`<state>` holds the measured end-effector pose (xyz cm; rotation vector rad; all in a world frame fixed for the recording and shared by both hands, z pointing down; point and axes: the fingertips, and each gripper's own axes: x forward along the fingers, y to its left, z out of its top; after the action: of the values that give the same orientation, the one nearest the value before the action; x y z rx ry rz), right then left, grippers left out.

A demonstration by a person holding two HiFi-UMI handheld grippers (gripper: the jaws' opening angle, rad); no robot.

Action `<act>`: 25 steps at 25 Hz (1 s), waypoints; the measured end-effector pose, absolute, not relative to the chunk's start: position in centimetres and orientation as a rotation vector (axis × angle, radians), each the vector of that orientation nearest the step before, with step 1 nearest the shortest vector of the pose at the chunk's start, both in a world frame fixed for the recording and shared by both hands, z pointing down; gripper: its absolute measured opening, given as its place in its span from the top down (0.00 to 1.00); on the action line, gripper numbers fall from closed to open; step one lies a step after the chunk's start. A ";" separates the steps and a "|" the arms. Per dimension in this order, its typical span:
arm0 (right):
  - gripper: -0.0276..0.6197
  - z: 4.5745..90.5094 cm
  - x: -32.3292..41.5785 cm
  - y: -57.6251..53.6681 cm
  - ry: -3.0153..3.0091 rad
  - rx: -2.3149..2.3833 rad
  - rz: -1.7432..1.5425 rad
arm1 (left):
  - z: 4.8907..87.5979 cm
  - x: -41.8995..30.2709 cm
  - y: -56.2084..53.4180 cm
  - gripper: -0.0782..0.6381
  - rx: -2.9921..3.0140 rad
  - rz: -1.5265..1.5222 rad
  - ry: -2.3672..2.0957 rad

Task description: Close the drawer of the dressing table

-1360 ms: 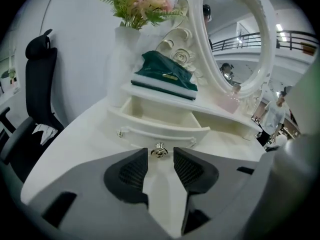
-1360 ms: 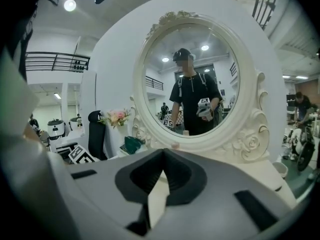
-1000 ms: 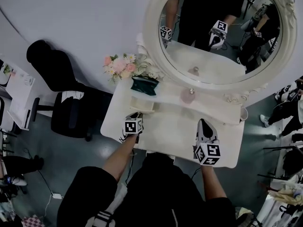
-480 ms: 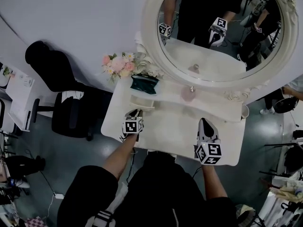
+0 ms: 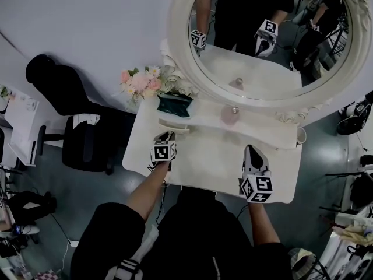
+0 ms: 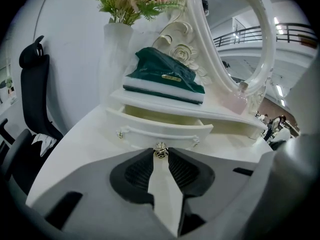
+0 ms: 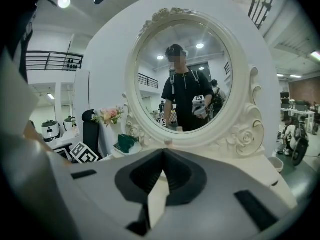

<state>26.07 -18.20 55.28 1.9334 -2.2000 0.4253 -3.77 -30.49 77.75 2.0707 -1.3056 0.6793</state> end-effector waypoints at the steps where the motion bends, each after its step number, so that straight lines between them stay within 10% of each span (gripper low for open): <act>1: 0.96 55.3 26.1 -18.3 -2.197 1.935 0.426 | 77.8 -3.7 -30.7 0.75 2.070 0.681 -1.304; 25: 0.96 56.3 27.3 -18.7 -2.148 1.972 0.455 | 78.1 -2.2 -34.9 0.75 2.079 0.668 -1.287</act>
<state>27.26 -18.70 56.27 1.9717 -2.1475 0.4547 -2.20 -34.92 78.10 2.0790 -1.2873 0.6675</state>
